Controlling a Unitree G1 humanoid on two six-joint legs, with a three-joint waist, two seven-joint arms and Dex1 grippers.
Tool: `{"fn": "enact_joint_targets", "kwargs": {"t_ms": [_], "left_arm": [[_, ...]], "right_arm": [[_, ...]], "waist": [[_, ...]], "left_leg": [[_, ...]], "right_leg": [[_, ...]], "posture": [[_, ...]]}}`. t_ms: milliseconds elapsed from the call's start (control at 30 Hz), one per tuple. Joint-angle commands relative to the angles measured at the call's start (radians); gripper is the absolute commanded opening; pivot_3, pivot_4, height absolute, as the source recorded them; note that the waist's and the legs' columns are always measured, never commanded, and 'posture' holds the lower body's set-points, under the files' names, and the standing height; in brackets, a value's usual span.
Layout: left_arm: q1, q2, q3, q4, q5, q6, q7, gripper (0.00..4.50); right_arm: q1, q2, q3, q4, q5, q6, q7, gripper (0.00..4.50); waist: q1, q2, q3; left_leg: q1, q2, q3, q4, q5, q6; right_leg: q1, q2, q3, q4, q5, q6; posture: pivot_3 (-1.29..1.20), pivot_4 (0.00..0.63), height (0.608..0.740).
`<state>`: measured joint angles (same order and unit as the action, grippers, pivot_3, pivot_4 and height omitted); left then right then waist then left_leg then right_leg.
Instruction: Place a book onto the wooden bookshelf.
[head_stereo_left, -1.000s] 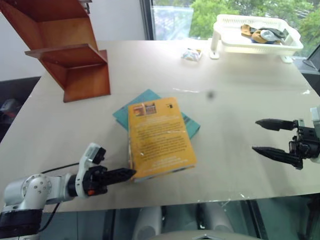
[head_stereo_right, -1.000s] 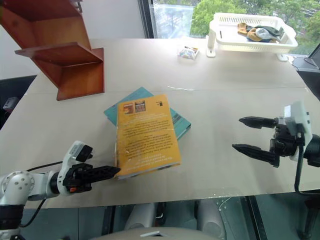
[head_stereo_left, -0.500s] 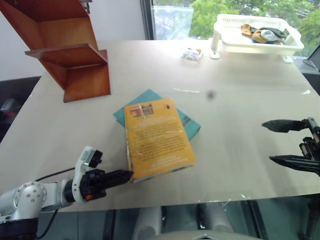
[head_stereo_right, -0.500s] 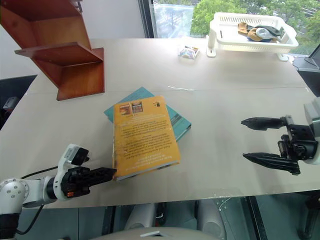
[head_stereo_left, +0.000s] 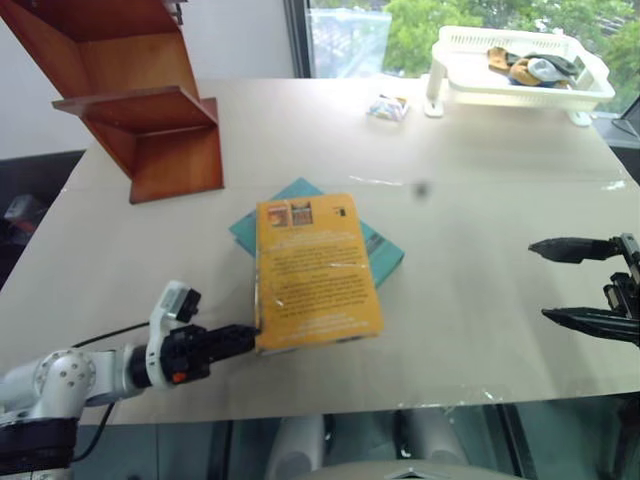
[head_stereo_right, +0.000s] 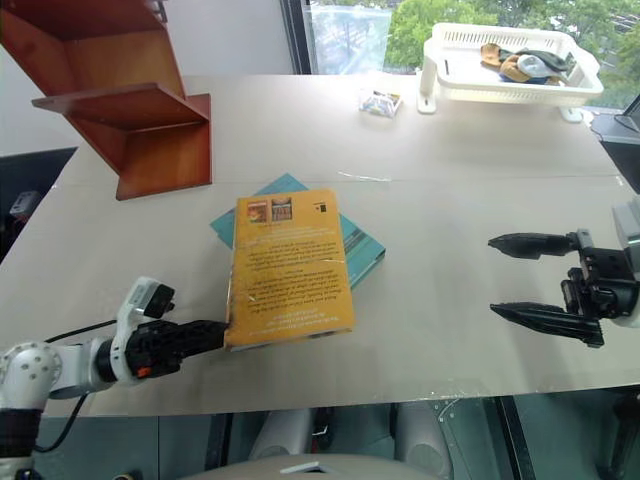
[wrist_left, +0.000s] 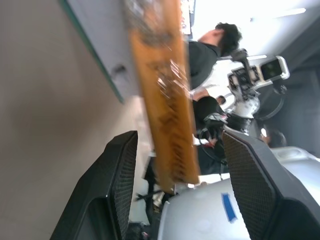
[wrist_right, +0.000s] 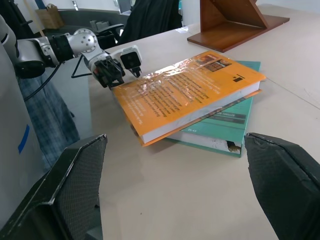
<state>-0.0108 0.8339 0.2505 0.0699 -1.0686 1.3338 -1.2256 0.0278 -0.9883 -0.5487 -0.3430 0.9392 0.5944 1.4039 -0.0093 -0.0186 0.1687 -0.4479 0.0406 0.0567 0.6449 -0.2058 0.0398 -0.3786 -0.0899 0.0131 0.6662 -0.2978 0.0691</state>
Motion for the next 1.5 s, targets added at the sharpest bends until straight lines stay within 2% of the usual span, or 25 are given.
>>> {"fn": "enact_joint_targets", "kwargs": {"t_ms": [33, 233, 367, 533, 667, 833, 1133, 1200, 1367, 1433, 1500], "left_arm": [[-0.009, 0.005, -0.034, 0.013, 0.024, -0.026, -0.037, 2.80], [-0.074, 0.004, -0.022, 0.099, 0.042, -0.038, -0.051, 2.80], [-0.144, 0.017, -0.068, 0.182, 0.111, -0.087, -0.082, 2.80], [-0.293, -0.007, -0.134, 0.351, 0.193, -0.116, -0.124, 2.80], [-0.447, -0.062, -0.165, 0.490, 0.248, -0.114, -0.113, 2.80], [-0.505, -0.069, -0.217, 0.462, 0.257, -0.060, -0.175, 2.80], [-0.433, -0.028, -0.260, 0.336, 0.233, 0.015, -0.238, 2.80], [-0.412, -0.027, -0.255, 0.300, 0.221, 0.030, -0.233, 2.30], [-0.373, -0.038, -0.216, 0.247, 0.195, 0.055, -0.199, 0.54], [-0.353, -0.053, -0.173, 0.222, 0.171, 0.067, -0.168, 0.26], [-0.321, -0.072, -0.115, 0.182, 0.140, 0.078, -0.124, 0.19]], "right_arm": [[0.010, 0.007, -0.031, -0.016, 0.000, -0.023, -0.001, 4.50], [0.031, 0.015, -0.042, -0.026, -0.004, -0.034, -0.003, 4.50], [0.027, 0.015, -0.034, -0.021, -0.009, -0.041, -0.005, 4.50], [0.037, 0.018, -0.017, -0.020, -0.033, -0.061, -0.002, 4.50], [0.036, 0.031, -0.024, -0.022, -0.024, -0.063, -0.020, 4.50], [0.059, 0.039, -0.039, -0.044, -0.026, -0.065, -0.030, 4.50], [0.101, 0.050, -0.067, -0.068, -0.022, -0.071, -0.048, 4.50], [0.099, 0.052, -0.062, -0.070, -0.022, -0.072, -0.053, 4.50], [0.083, 0.048, -0.042, -0.058, -0.028, -0.074, -0.057, 4.50], [0.077, 0.046, -0.039, -0.054, -0.028, -0.072, -0.057, 4.50], [0.075, 0.045, -0.038, -0.054, -0.029, -0.070, -0.057, 4.50]], "waist": [[0.000, 0.000, 0.000], [0.003, 0.002, -0.001], [0.003, 0.002, -0.001], [0.009, 0.003, -0.002], [0.024, 0.002, -0.002], [0.022, 0.002, -0.002], [0.020, 0.002, -0.002], [0.020, 0.002, -0.002], [0.020, 0.002, -0.002], [0.019, 0.002, -0.002], [0.019, 0.002, -0.002]], "left_leg": [[0.000, 0.000, 0.000, -0.001, 0.000, 0.000], [0.000, 0.000, 0.000, -0.002, 0.000, 0.000], [0.000, -0.001, 0.000, -0.001, 0.000, 0.000], [0.000, -0.002, 0.000, 0.001, 0.000, 0.001], [0.000, -0.002, -0.001, 0.006, 0.000, 0.001], [-0.001, -0.002, 0.000, 0.009, 0.000, 0.001], [0.000, 0.000, 0.000, 0.009, 0.001, 0.001], [0.000, 0.001, 0.000, 0.009, 0.001, 0.001], [0.000, 0.001, 0.000, 0.009, 0.001, 0.001], [0.000, 0.001, 0.000, 0.009, 0.001, 0.001], [0.000, 0.002, 0.000, 0.009, 0.001, 0.001]], "right_leg": [[0.000, 0.000, 0.000, 0.000, 0.000, 0.000], [0.001, 0.001, -0.001, -0.001, 0.001, 0.001], [0.001, 0.002, -0.002, -0.001, 0.002, 0.003], [0.001, 0.009, -0.006, -0.001, 0.002, 0.004], [0.001, 0.013, -0.006, 0.004, 0.002, 0.005], [0.002, 0.015, -0.004, 0.008, 0.002, 0.005], [0.001, 0.017, -0.002, 0.009, 0.002, 0.005], [0.001, 0.017, -0.002, 0.009, 0.002, 0.005], [0.001, 0.017, -0.002, 0.009, 0.002, 0.005], [0.001, 0.017, -0.002, 0.009, 0.002, 0.005], [0.001, 0.017, -0.002, 0.009, 0.002, 0.005]], "posture": [[0.00, 0.150, 0.740], [0.00, 0.150, 0.740], [0.00, 0.150, 0.740], [0.00, 0.150, 0.740], [0.00, 0.150, 0.740], [0.00, 0.150, 0.740], [0.00, 0.150, 0.740], [0.00, 0.150, 0.740], [0.00, 0.150, 0.740], [0.00, 0.150, 0.740], [0.00, 0.150, 0.740]]}}
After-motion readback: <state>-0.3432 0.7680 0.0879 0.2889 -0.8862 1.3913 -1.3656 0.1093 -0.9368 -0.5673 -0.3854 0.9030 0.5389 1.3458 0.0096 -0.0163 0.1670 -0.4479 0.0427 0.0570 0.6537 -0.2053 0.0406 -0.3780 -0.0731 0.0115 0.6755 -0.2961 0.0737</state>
